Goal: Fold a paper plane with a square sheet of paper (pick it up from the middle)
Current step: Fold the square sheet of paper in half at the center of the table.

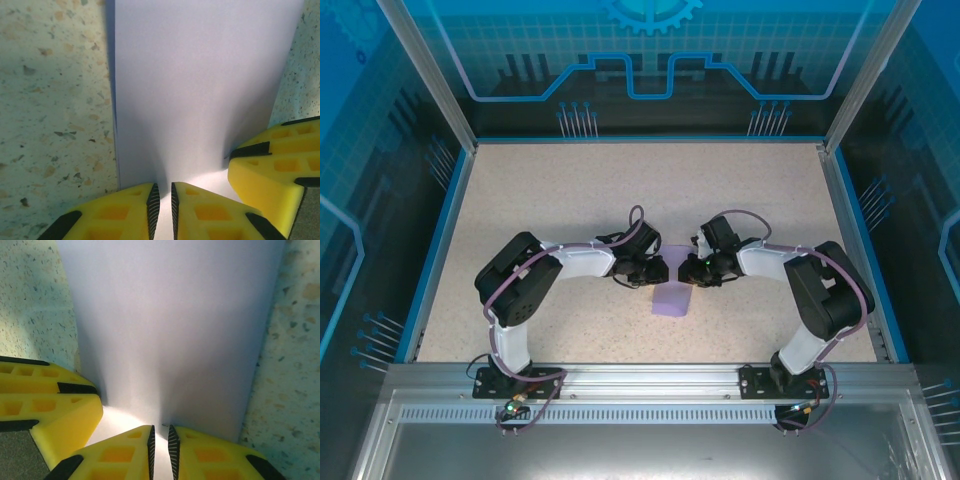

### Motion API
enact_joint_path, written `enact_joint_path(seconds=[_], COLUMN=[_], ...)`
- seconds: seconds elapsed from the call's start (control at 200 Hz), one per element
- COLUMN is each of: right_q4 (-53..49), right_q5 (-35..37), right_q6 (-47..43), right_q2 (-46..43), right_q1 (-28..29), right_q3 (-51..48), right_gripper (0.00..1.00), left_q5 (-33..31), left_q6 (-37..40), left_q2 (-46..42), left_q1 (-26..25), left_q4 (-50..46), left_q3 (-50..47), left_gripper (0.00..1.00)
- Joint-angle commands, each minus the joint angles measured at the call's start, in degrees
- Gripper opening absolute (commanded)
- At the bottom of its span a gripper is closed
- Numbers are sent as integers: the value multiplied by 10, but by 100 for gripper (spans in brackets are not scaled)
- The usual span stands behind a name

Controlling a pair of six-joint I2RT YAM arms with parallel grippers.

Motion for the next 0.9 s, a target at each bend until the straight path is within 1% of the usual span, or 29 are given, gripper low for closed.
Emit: enact_joint_path(seconds=[0.0, 0.15, 0.38, 0.64, 0.78, 0.895], right_q4=[-26, -21, -3, -21, -22, -15], right_q5=[13, 11, 17, 51, 47, 34], right_q6=[-10, -3, -9, -36, -46, -47], right_q2=[-16, -32, 21, 44, 29, 10], right_q1=[-12, -12, -20, -43, -58, -58], right_q3=[-4, 19, 43, 40, 33, 41], right_gripper=[20, 20, 20, 19, 20, 20], left_q5=[-41, -41, -39, -43, -44, -45], left_q6=[15, 17, 19, 21, 22, 25], left_q2=[42, 42, 41, 40, 40, 41], left_q1=[-4, -4, -5, -4, -4, -5], left_q4=[-63, -62, -65, -68, -70, -74], left_q3=[-12, -11, -8, -12, -13, -11], left_gripper=[20, 20, 20, 20, 20, 20])
